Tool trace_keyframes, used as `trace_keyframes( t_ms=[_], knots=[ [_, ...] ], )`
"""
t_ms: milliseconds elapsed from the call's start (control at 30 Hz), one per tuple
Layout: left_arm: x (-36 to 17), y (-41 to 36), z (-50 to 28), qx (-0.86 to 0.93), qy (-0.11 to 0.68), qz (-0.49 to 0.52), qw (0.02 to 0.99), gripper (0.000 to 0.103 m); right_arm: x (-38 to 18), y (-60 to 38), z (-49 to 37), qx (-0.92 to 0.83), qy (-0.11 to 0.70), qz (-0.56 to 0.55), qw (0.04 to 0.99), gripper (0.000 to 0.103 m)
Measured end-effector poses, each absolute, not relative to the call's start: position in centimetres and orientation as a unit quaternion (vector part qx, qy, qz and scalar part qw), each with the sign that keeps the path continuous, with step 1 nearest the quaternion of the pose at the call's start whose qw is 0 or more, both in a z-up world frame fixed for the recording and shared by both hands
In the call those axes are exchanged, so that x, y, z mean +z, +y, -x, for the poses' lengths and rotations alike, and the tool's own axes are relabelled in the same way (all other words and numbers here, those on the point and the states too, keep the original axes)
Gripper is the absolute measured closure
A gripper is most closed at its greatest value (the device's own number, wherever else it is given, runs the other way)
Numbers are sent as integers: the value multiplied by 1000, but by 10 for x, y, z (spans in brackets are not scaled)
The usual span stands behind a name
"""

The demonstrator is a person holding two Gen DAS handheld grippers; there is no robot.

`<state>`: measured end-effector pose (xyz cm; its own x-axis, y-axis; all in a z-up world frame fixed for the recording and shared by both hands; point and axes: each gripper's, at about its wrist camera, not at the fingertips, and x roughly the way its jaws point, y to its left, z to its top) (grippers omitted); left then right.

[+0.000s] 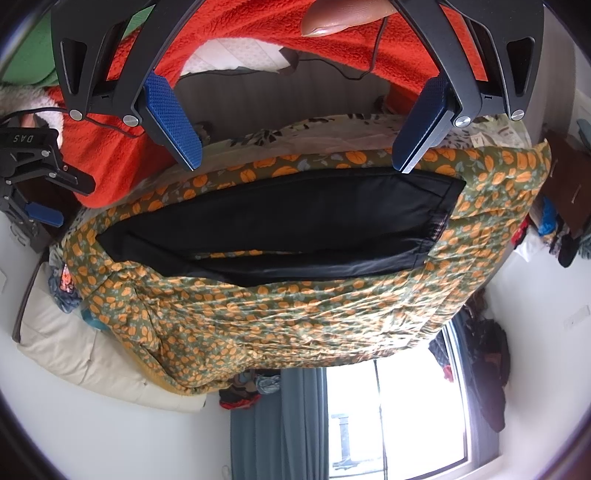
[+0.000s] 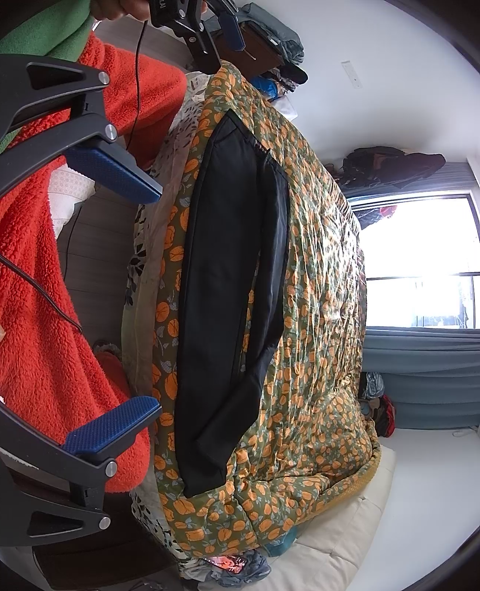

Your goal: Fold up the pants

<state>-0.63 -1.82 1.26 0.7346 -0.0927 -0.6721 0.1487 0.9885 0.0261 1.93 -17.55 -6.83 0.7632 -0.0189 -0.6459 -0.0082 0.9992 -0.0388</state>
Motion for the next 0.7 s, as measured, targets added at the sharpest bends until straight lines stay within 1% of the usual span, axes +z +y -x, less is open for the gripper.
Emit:
trace_keyframes(
  t_ms=[700],
  knots=[
    [16,-21,9,-67,354,-37,932,0,-68,-176,-20,-3,345,19,938,0]
  ],
)
